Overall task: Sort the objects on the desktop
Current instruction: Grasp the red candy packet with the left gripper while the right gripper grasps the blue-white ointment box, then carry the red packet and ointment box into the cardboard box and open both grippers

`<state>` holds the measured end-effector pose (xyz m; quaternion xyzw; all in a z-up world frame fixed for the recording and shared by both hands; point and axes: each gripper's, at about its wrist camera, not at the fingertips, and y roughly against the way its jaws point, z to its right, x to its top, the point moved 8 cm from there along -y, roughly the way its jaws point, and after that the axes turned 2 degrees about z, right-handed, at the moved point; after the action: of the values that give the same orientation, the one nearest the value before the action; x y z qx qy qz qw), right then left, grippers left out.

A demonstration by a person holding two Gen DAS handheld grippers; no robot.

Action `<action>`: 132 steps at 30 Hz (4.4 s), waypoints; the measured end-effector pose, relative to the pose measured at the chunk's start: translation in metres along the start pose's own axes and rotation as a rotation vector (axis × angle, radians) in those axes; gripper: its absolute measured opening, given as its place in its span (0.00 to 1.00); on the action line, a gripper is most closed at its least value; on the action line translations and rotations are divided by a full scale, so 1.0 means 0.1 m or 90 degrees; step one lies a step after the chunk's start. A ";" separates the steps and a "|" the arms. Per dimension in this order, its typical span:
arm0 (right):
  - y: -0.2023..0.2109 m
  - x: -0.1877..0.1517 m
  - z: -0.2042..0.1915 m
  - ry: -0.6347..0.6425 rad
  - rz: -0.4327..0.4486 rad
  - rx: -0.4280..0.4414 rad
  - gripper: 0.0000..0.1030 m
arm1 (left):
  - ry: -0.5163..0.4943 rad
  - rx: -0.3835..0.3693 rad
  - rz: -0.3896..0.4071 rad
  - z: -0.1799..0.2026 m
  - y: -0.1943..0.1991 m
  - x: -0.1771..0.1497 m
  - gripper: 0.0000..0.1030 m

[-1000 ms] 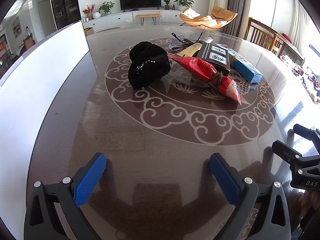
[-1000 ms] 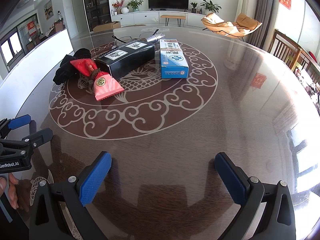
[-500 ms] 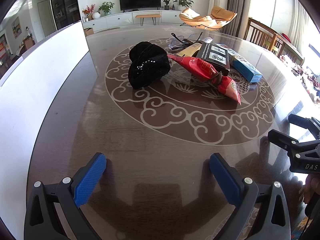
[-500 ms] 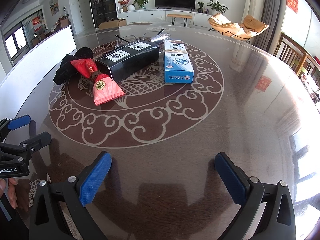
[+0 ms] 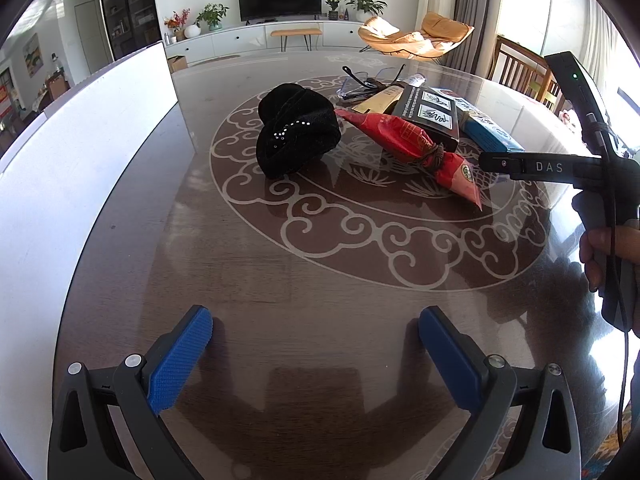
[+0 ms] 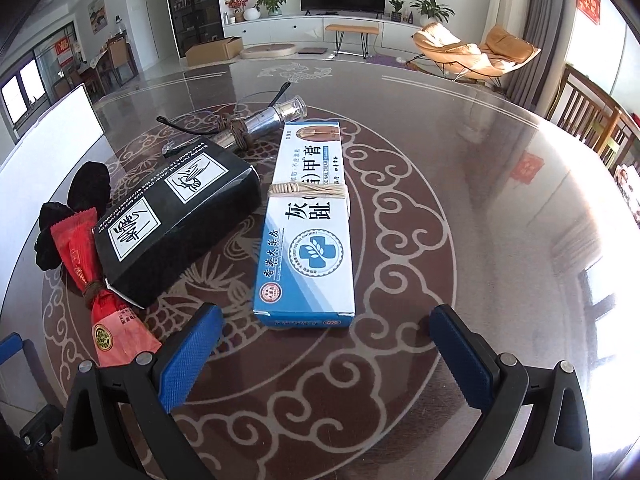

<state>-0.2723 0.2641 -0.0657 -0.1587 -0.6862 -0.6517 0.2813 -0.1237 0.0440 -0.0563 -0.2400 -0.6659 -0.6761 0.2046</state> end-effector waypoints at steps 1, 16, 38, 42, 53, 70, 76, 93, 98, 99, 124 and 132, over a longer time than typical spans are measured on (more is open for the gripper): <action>-0.02 0.03 -0.02 0.003 0.002 0.002 1.00 | 0.000 0.000 0.000 0.00 0.00 0.00 1.00; 0.02 0.14 -0.59 0.089 0.037 0.062 0.55 | 0.000 -0.001 0.000 0.00 0.00 0.00 1.00; 0.51 -0.57 -0.32 0.059 0.047 0.038 0.53 | 0.038 -0.121 0.000 0.25 0.09 0.06 1.00; 0.54 -0.57 -0.05 0.005 0.050 0.035 0.53 | 0.056 -0.086 -0.020 0.37 -0.16 0.35 1.00; 0.50 -0.60 -0.04 0.009 0.027 0.025 0.93 | -0.009 -0.048 0.032 0.34 -0.33 0.63 0.25; 0.07 -0.10 -0.56 0.151 0.019 0.115 0.86 | -0.023 -0.081 0.035 -0.05 0.28 -0.19 0.22; 0.23 -0.16 -0.68 0.162 0.014 0.141 0.44 | -0.007 -0.087 0.038 -0.07 0.36 -0.27 0.22; 0.75 -0.96 -0.93 0.203 -0.012 0.145 0.74 | -0.032 -0.046 0.013 0.00 0.41 -0.36 0.42; 0.82 -0.94 -0.97 0.195 -0.027 0.163 0.43 | -0.018 -0.065 0.030 -0.05 0.48 -0.37 0.20; 0.85 -0.94 -0.97 0.186 -0.025 0.169 0.43 | -0.014 -0.064 0.042 -0.07 0.53 -0.36 0.20; 2.17 0.38 -2.94 0.153 0.128 0.450 0.43 | 0.189 0.017 0.216 -2.12 2.23 0.15 0.19; 1.98 0.63 -4.59 0.223 0.116 0.511 0.43 | 0.293 0.086 0.115 -3.35 1.85 -0.04 0.19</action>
<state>-0.1239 -0.1771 0.1274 0.0159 -0.8098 -0.3236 0.4892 -0.0275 -0.2959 0.0900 -0.1242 -0.6215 -0.6460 0.4255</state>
